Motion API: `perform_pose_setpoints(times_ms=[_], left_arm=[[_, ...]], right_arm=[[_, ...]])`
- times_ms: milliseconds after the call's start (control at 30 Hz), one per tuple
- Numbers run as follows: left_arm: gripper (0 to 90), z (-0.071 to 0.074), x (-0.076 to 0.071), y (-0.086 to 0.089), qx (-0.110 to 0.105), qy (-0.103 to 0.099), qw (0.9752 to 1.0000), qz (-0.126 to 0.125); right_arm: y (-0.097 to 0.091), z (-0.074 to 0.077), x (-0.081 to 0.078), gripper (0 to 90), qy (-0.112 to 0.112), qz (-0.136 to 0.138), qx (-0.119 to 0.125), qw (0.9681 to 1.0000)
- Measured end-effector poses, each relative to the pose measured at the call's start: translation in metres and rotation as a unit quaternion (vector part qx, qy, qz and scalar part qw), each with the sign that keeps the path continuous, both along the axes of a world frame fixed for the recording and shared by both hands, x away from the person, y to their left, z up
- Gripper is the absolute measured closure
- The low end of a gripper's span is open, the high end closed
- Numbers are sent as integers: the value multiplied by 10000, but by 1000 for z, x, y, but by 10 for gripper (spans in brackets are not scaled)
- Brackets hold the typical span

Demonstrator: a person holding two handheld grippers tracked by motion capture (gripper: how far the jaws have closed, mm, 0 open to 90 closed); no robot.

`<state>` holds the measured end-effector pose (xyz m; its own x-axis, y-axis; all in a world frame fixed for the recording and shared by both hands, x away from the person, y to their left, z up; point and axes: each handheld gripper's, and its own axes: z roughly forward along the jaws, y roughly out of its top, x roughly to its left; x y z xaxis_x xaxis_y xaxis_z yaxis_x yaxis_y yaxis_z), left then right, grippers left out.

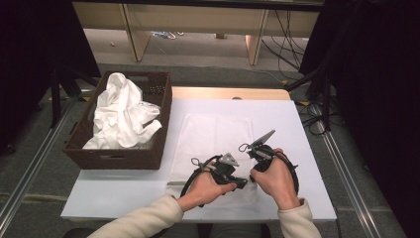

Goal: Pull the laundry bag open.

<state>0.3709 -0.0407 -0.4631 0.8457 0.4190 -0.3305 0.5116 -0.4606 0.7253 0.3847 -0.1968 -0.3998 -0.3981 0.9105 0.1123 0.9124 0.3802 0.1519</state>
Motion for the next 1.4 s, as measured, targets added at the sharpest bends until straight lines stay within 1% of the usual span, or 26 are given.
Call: perform_pose_setpoints(times_ms=[33,133,167,200,233,300,333,367,433,467,533,567,600,667,700,733,767,867,900,933,1000,1167,1233,1300,1333,1400], left_arm=[[861,0,2,2,78,-92,9999,60],[861,1,2,3,28,13,9999,115],[861,2,3,4,6,54,10000,24],[861,2,3,4,6,54,10000,24],[861,2,2,4,59,31,10000,58],[861,2,2,4,55,21,10000,73],[861,2,2,4,55,21,10000,73],[861,2,1,5,58,15,10000,40],[861,2,1,6,22,55,10000,10],[861,3,0,6,62,25,10000,34],[861,4,0,8,40,11,10000,15],[861,5,0,9,34,9,10000,-10],[861,5,0,9,34,9,10000,-10],[861,5,0,11,43,-32,10000,-40],[860,5,-1,11,55,5,10000,-14],[860,5,-1,11,55,5,10000,-14],[860,4,-1,12,21,19,10000,-36],[860,5,-1,13,41,-14,10000,-47],[860,5,-2,13,50,-83,9999,-90],[860,5,-2,13,3,-105,9999,-135],[860,5,-2,15,83,-129,9998,-118],[860,6,-3,17,94,-108,9998,-109],[860,7,-3,18,32,-153,9998,-122],[860,7,-4,19,51,-118,9999,-96],[860,7,-3,20,61,-111,9998,-141],[860,7,-4,21,83,-134,9998,-93]], right_arm=[[0,1,0,873,53,-43,35,10000],[-2,1,1,873,-14,34,-40,10000],[-3,-2,2,873,-99,-4,-33,9999],[-3,-2,2,873,-99,-4,-33,9999],[-1,0,1,873,22,-19,-5,10000],[2,1,0,873,10,-136,-65,9999],[1,0,0,873,-9,-71,-71,9999],[1,0,0,873,58,-153,-11,9999],[1,1,0,873,90,-136,2,9999],[-3,-1,2,873,-8,29,48,10000],[-3,-1,1,873,121,-88,186,9997],[-4,0,2,873,43,-20,27,10000],[-3,0,1,873,78,-107,11,9999],[-2,0,1,873,53,-106,-10,9999],[-1,1,0,873,139,-136,95,9998],[-1,1,0,873,139,-136,95,9998],[-3,-1,2,873,95,5,192,9998],[-3,-1,2,873,73,45,208,9997],[-3,-1,2,873,73,49,213,9997],[-3,-1,1,873,120,21,203,9997],[-3,-1,2,873,114,26,202,9997],[-1,0,1,873,143,-51,179,9997],[-2,-1,1,873,114,2,185,9998],[-3,-2,2,873,77,24,184,9998],[-2,-1,1,873,106,-17,45,9999],[-2,0,1,873,100,-27,10,9999]])
